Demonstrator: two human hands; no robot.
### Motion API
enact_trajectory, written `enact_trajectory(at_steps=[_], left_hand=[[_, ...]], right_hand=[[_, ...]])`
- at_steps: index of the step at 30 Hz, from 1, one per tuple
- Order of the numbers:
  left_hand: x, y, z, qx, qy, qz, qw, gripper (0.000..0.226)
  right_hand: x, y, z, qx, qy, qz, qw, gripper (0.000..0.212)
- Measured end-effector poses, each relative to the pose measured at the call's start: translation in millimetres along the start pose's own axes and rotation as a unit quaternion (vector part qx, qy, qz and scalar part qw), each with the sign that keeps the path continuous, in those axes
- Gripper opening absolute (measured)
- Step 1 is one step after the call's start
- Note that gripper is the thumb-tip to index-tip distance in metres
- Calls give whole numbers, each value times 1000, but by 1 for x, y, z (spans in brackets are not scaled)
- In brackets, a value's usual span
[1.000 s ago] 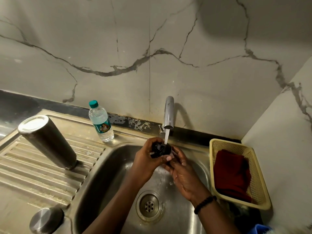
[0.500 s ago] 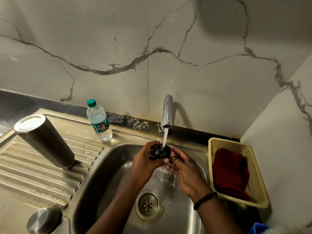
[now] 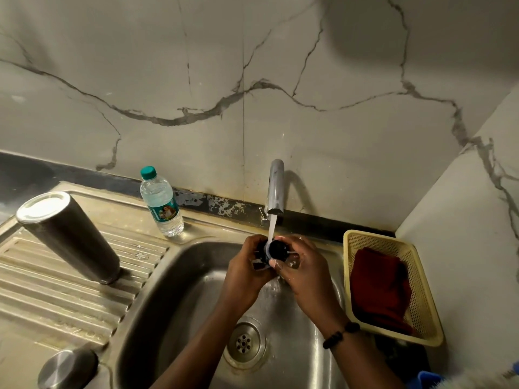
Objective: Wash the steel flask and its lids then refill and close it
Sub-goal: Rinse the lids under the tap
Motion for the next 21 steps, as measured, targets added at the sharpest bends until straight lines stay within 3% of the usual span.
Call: enact_trajectory(at_steps=[11,17,21], left_hand=[[-7,9,-5,-79,-20,77,994,32],[-6,3,-1,-36,-13,40,998,32],[-5,1,7,62,-25,-15,998,41]], right_hand=[[0,11,4,-16,-23,52,998,37],[-12,23,6,-73,-55,179,980,36],[-9,6,4,-12,-39,39,998,28]])
Point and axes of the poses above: each hand's wrist, its own x-axis towards the middle knuckle, its own z-axis out of the back of the hand, y = z × x, the point moved 7 cm from there along x, towards the middle knuckle, and after that the axes turned 10 degrees about -y, right-handed, at the moved point
